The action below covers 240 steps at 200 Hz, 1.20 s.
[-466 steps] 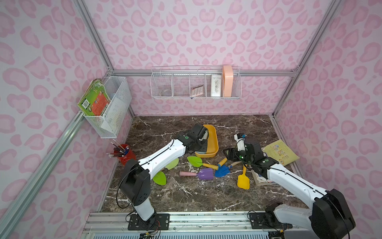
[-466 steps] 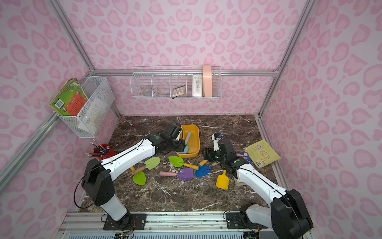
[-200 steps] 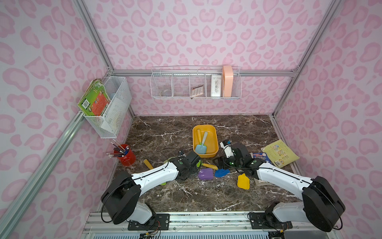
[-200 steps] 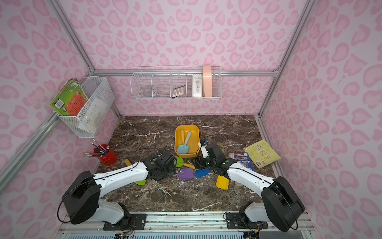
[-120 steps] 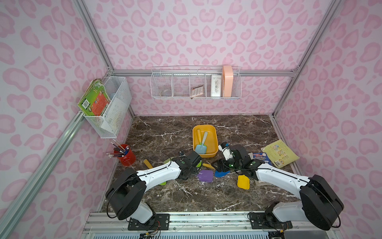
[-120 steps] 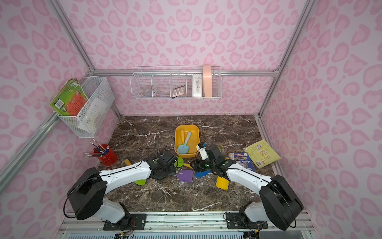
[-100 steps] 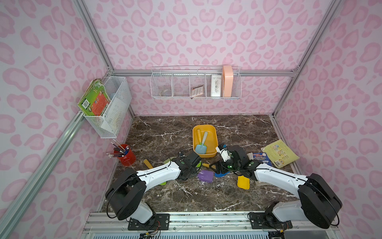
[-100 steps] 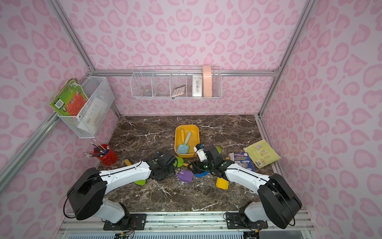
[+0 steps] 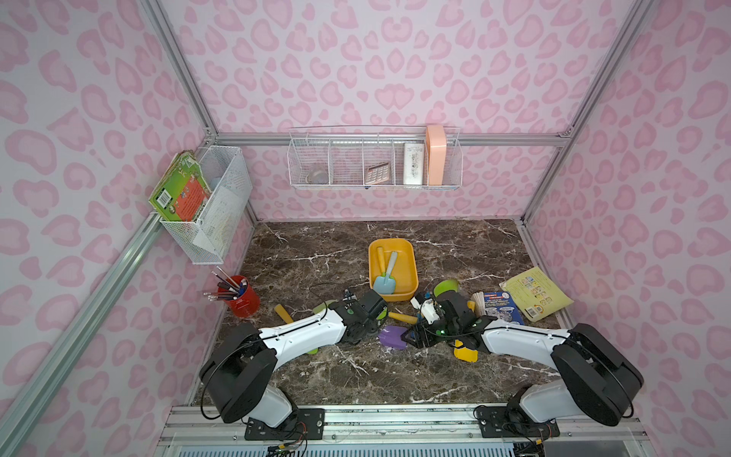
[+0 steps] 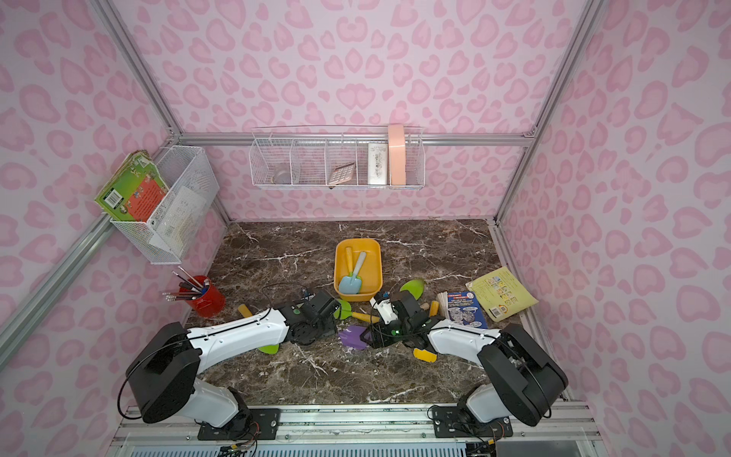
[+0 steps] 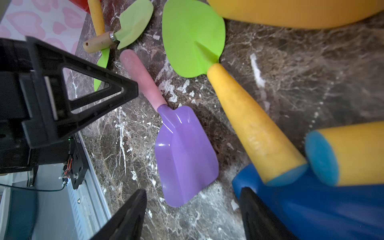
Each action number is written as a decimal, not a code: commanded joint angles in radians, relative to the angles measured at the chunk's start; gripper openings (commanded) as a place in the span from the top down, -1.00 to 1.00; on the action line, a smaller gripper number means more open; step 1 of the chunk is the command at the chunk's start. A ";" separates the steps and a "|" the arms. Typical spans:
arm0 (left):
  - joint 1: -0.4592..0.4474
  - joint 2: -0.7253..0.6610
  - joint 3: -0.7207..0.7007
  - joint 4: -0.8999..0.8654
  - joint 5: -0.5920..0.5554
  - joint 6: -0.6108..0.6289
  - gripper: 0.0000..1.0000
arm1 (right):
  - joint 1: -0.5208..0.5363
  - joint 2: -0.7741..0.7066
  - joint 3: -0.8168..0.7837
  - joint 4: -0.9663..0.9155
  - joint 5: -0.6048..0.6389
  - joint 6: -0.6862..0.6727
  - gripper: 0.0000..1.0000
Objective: Put the shovel into the storage box
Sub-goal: Pick up the shovel from the center of the board.
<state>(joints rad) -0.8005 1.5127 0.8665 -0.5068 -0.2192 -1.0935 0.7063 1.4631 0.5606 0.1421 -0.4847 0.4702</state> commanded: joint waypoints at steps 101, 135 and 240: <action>0.016 0.114 -0.002 0.100 -0.045 -0.059 -0.35 | -0.001 0.020 -0.016 0.066 -0.018 0.011 -0.41; 0.035 0.152 0.000 0.115 -0.034 -0.044 -0.21 | -0.001 0.009 -0.018 0.061 -0.015 0.013 -0.41; 0.038 0.116 0.041 0.047 -0.044 0.043 0.64 | -0.001 -0.054 -0.016 0.029 0.027 0.018 -0.41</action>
<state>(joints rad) -0.7612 1.6581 0.8871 -0.4057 -0.2798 -1.0973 0.7055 1.4193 0.5369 0.1825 -0.4767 0.4786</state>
